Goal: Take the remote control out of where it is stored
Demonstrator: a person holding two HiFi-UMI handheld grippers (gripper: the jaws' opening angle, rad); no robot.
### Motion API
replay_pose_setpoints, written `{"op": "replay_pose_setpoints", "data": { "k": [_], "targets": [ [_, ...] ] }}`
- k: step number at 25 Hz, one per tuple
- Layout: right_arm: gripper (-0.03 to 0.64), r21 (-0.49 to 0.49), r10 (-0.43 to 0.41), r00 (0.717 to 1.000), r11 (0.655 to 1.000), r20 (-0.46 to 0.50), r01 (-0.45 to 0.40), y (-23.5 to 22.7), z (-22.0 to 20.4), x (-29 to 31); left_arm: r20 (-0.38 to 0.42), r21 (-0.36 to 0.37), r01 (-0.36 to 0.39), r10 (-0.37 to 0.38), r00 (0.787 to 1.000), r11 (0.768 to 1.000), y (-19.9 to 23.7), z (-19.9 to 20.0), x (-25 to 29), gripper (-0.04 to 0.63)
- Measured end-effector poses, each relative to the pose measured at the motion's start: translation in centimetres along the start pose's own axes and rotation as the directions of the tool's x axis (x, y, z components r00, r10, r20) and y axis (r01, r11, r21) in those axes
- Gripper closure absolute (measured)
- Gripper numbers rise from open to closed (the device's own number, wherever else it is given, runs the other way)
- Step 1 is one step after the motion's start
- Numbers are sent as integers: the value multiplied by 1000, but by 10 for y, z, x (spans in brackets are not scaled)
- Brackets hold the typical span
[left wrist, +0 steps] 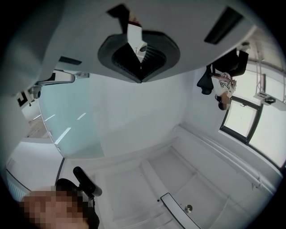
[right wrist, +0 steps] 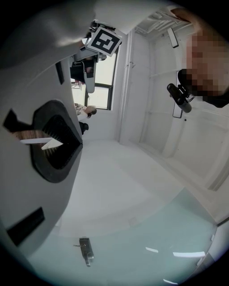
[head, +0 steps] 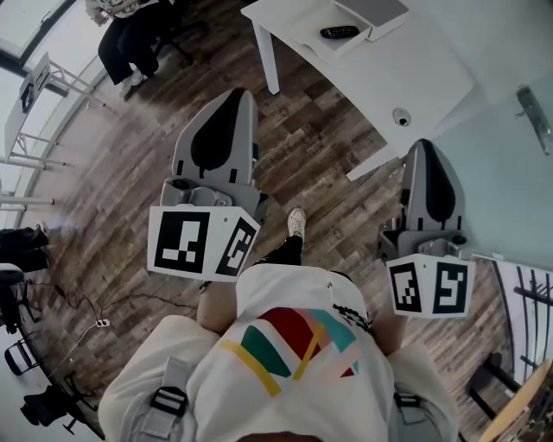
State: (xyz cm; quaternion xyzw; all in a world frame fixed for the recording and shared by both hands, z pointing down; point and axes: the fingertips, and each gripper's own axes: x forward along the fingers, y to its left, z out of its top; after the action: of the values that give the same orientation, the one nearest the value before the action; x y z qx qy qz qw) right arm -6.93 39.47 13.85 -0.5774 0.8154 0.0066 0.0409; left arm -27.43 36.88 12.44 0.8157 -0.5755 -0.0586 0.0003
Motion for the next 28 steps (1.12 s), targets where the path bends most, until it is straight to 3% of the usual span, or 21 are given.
{"op": "replay_pose_setpoints", "data": {
  "k": [12,21,28],
  "targets": [
    [617,-14,-16,1000,1000,-9,15,-12,1,88,16,-21,10,-9,1000,1000,47,-1,77,591],
    [617,-40,24,998,999,-63,-26,0,-12,126,-2,-52,-46,46,999,998,84,-7,89,591],
    [617,-26,46,996,999,-74,-48,-5,-21,152,-13,-40,-48,48,999,998,88,-14,108,591]
  ]
}}
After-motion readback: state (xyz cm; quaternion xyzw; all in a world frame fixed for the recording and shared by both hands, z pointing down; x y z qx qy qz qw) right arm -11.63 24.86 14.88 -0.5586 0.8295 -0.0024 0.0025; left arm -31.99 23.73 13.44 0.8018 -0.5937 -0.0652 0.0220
